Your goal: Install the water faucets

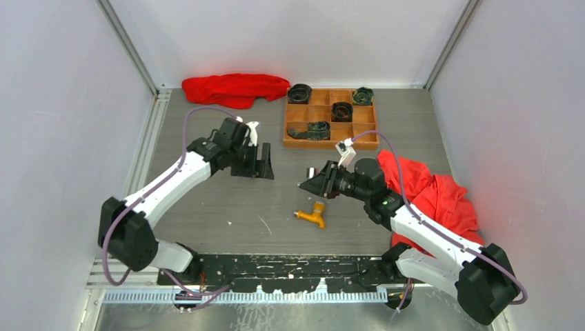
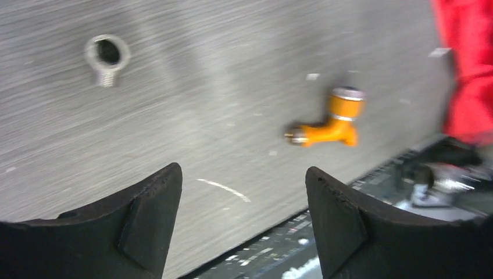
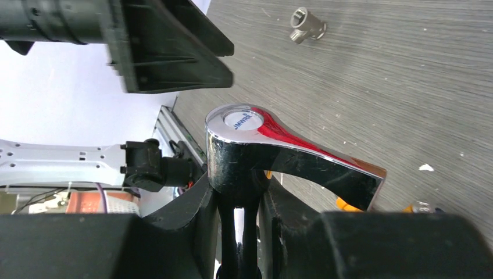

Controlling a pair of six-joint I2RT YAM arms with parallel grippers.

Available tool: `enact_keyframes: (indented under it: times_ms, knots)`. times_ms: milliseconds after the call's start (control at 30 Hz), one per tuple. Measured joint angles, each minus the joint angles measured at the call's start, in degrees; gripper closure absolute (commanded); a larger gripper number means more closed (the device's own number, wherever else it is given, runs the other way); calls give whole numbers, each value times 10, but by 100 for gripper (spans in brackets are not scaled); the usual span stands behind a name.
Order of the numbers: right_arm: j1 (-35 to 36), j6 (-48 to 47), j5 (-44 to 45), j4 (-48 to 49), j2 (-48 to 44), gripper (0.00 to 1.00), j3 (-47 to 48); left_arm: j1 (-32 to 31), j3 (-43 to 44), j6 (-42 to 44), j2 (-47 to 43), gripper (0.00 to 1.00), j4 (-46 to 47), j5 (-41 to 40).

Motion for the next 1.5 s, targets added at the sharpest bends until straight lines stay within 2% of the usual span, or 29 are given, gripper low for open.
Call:
enact_keyframes:
  times_ms: [100,233,400,500,600,967,1500]
  knots:
    - [0,-9,16,-21,-9,99,0,0,0,23,45,15,-27,-74]
    - [0,-17,27,-48,-9,99,0,0,-1,50,81,13,-28,-141]
    - [-1,-19,31,-67,-9,99,0,2,3,81,121,13,-18,-185]
    - [-1,-20,32,-72,-9,99,0,3,42,95,178,17,-35,-206]
    - [-1,-20,33,-73,-9,99,0,6,88,106,240,21,-39,-212]
    - [-1,-44,50,-115,-13,99,4,34,118,105,305,59,-36,-192]
    - [-1,-56,58,-134,-13,99,10,49,118,101,314,65,-30,-130]
